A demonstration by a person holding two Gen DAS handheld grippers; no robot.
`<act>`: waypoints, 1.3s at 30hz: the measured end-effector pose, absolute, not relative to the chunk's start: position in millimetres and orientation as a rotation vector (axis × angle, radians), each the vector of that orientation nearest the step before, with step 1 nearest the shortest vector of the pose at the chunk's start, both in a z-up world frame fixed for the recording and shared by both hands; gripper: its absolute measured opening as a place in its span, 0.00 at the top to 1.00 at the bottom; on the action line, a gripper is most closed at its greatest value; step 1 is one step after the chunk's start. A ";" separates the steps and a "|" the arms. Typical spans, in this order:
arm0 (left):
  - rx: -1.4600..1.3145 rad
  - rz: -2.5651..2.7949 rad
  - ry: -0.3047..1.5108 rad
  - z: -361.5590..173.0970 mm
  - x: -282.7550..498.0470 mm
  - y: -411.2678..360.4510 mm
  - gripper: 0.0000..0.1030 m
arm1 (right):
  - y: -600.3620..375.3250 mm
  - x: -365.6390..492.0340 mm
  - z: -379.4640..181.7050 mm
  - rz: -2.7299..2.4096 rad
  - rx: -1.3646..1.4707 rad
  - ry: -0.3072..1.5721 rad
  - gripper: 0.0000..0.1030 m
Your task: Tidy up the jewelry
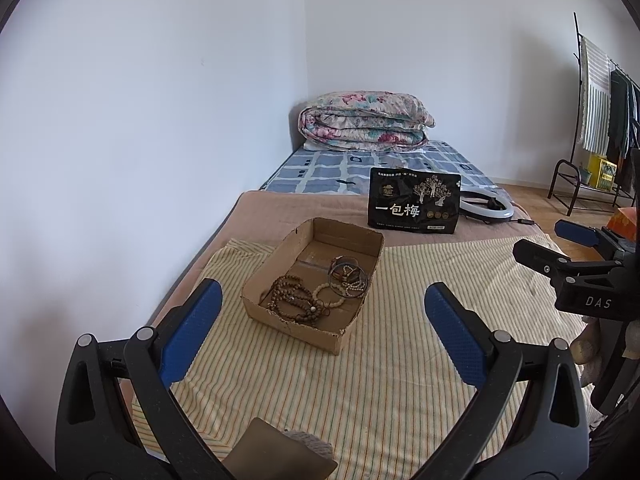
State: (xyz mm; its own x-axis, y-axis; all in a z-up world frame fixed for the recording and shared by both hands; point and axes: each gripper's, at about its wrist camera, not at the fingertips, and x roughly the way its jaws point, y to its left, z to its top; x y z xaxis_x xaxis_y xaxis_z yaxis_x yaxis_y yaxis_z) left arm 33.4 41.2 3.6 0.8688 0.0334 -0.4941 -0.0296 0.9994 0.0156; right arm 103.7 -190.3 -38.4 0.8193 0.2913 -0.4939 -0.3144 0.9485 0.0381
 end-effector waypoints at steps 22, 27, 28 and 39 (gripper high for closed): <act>0.004 0.031 0.519 4.5 33.9 41.9 0.00 | -186.5 104.4 -39.9 0.329 -0.050 0.521 0.00; 0.001 0.028 0.520 4.9 33.9 41.9 0.00 | -186.2 104.1 -40.1 0.331 -0.047 0.520 0.00; 0.002 0.028 0.521 4.8 33.9 41.9 0.00 | -186.0 104.1 -40.0 0.332 -0.044 0.520 0.00; 0.002 0.029 0.521 5.0 33.0 41.1 0.00 | -185.9 103.1 -39.9 0.337 -0.041 0.521 0.00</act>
